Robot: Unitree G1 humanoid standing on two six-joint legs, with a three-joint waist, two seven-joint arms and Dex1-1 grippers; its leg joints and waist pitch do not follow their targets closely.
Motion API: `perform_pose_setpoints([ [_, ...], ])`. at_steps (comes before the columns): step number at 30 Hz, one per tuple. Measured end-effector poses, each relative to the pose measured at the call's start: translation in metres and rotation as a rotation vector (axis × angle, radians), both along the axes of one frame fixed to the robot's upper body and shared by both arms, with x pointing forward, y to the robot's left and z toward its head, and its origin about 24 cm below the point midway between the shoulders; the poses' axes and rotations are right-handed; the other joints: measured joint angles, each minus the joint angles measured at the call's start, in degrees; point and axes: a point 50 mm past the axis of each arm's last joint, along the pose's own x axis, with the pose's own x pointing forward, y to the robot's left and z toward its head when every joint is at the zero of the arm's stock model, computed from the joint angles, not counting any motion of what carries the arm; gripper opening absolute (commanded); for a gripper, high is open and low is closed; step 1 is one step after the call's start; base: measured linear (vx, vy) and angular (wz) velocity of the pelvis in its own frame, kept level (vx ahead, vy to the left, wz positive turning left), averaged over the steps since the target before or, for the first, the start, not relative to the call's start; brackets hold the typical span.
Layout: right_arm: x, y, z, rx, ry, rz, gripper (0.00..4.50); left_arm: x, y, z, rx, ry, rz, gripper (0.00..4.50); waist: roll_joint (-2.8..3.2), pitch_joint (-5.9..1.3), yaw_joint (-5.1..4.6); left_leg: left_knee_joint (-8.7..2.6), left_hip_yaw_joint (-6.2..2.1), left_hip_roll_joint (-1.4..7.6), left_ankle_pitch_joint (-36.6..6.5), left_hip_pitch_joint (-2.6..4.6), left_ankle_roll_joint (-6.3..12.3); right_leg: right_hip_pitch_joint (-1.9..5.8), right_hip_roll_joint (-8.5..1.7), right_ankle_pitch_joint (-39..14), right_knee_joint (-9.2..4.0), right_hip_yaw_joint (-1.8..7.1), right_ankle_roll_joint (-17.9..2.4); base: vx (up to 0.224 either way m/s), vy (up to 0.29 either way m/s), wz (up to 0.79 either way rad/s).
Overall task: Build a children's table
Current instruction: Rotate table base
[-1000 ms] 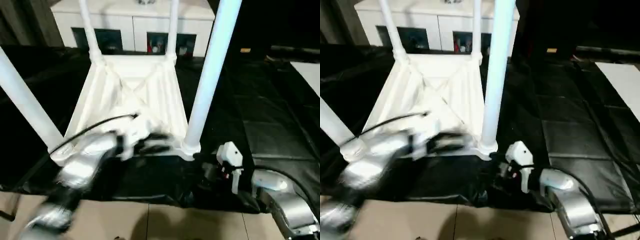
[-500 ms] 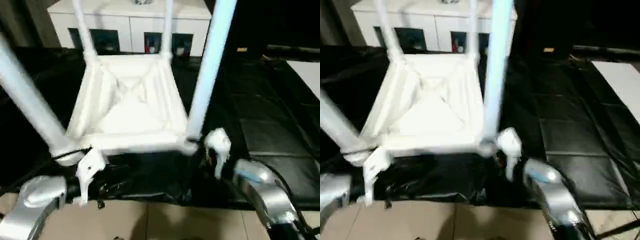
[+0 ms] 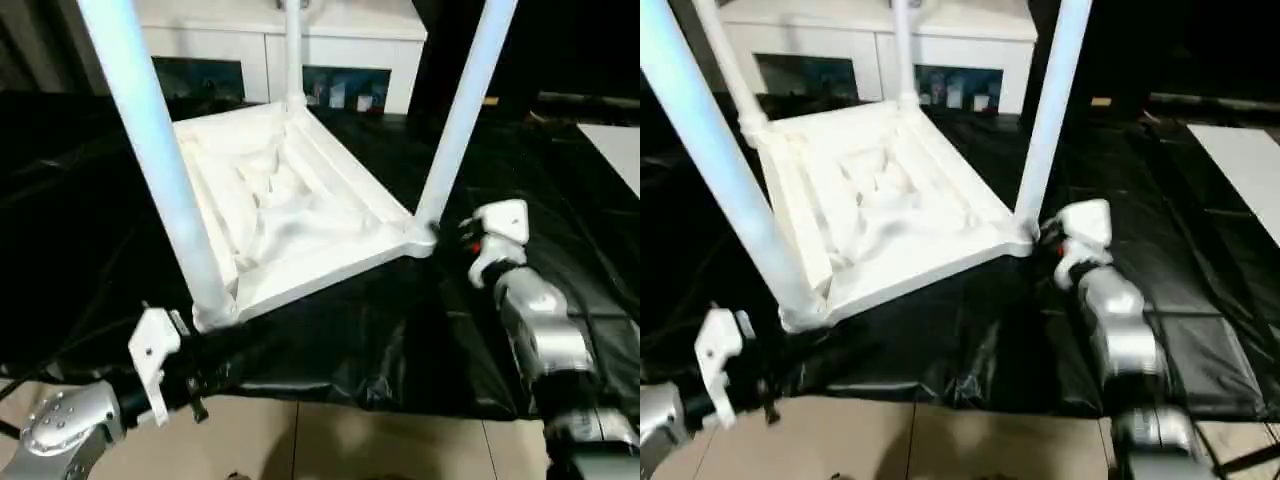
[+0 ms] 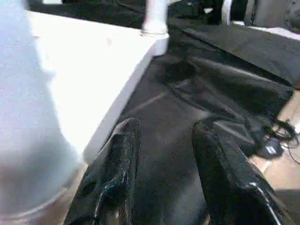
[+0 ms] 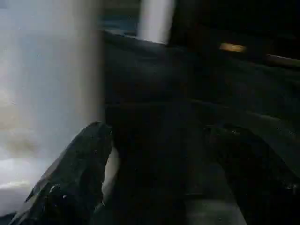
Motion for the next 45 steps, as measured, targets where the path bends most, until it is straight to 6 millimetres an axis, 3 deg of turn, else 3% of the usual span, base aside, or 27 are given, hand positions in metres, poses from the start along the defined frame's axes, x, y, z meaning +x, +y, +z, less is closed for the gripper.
perform_pose_setpoints([
  [2,0.001,-0.008,0.003,0.010,-0.011,-0.024,3.71,0.001,0.005,-0.001,-0.002,-0.008,0.037,2.04,-0.02,-0.01,0.04,0.00,0.01,0.04,0.00,-0.02,0.00,0.00,0.04,-0.01,0.01,0.01,0.00,0.000,0.000,0.00],
  [5,0.000,0.014,0.012,0.129,-0.072,0.152,3.71,0.002,0.016,0.002,-0.024,-0.016,0.077,2.04,-0.10,-0.04,-0.44,0.05,0.00,0.30,0.02,-0.06,0.02,-0.05,0.32,-0.10,-0.02,0.06,-0.02,0.000,0.000,0.00],
  [9,-0.012,0.024,0.005,0.153,-0.079,0.247,3.71,-0.019,0.027,-0.004,-0.030,0.063,0.037,2.04,-0.41,-0.22,-0.80,0.08,0.01,0.55,-0.07,-0.06,-0.05,-0.12,0.55,-0.35,-0.04,0.06,-0.29,0.000,0.000,0.00],
  [14,-0.021,0.022,0.000,0.163,-0.095,0.296,3.71,-0.035,0.029,-0.001,-0.058,0.091,-0.032,2.04,-0.46,-0.25,-0.45,0.08,0.01,0.58,-0.07,0.14,-0.11,0.03,0.57,-0.30,0.00,0.07,-0.36,0.000,0.000,0.00],
  [19,-0.036,0.020,-0.006,0.173,-0.081,0.381,3.71,-0.037,0.037,0.006,-0.121,0.097,-0.023,2.04,-0.44,-0.24,0.05,0.07,-0.01,0.57,-0.09,0.21,-0.15,0.07,0.63,-0.33,0.01,0.14,-0.24,0.000,0.000,0.00],
  [23,-0.059,0.016,-0.005,0.151,-0.011,0.636,3.71,-0.045,0.055,0.005,-0.099,0.120,0.042,2.04,-0.55,-0.31,0.20,0.06,-0.09,0.59,-0.09,0.54,-0.15,0.40,0.72,-0.37,-0.01,0.18,-0.17,0.000,0.000,0.00],
  [26,-0.065,0.028,-0.010,0.157,0.055,0.778,3.71,-0.041,0.071,0.004,-0.086,0.105,0.110,2.04,-0.67,-0.33,0.05,0.04,-0.26,0.60,-0.12,0.63,-0.19,0.41,0.79,-0.39,-0.03,0.13,-0.13,0.000,0.000,0.00],
  [28,-0.063,0.038,-0.010,0.166,0.052,0.812,3.71,-0.033,0.077,0.007,-0.082,0.070,0.141,2.04,-0.69,-0.33,-0.11,0.04,-0.28,0.60,-0.12,0.65,-0.19,0.36,0.79,-0.39,-0.02,0.14,-0.13,0.000,0.000,0.00],
  [33,-0.033,0.067,0.005,0.168,0.023,0.872,3.71,-0.018,0.088,0.011,-0.038,0.000,0.229,2.04,-0.83,-0.37,-0.83,0.09,-0.40,0.57,0.00,0.83,-0.38,0.31,0.79,-0.38,-0.03,0.11,-0.15,0.000,0.000,0.00],
  [38,-0.002,0.086,0.017,0.112,0.081,0.952,3.71,-0.009,0.076,0.014,-0.055,-0.009,0.171,2.04,-1.35,-0.30,-0.95,0.19,-0.42,0.58,0.00,0.85,-0.38,0.33,0.78,-0.22,0.00,0.08,-0.41,0.000,0.000,0.00],
  [41,0.008,0.084,0.019,0.064,0.104,0.911,3.71,-0.007,0.074,0.014,-0.056,-0.012,0.164,2.04,-1.70,-0.39,-0.27,0.22,-0.38,0.58,0.00,0.89,-0.39,0.38,0.78,-0.08,0.05,0.10,-0.63,0.000,0.000,0.00],
  [45,0.026,0.067,0.022,-0.068,0.154,0.713,3.71,-0.011,0.069,0.014,-0.054,-0.008,0.150,2.04,-2.07,-0.29,0.39,0.27,-0.34,0.58,0.05,0.77,-0.46,0.29,0.75,0.11,0.17,0.10,-0.95,0.000,0.000,0.00],
])
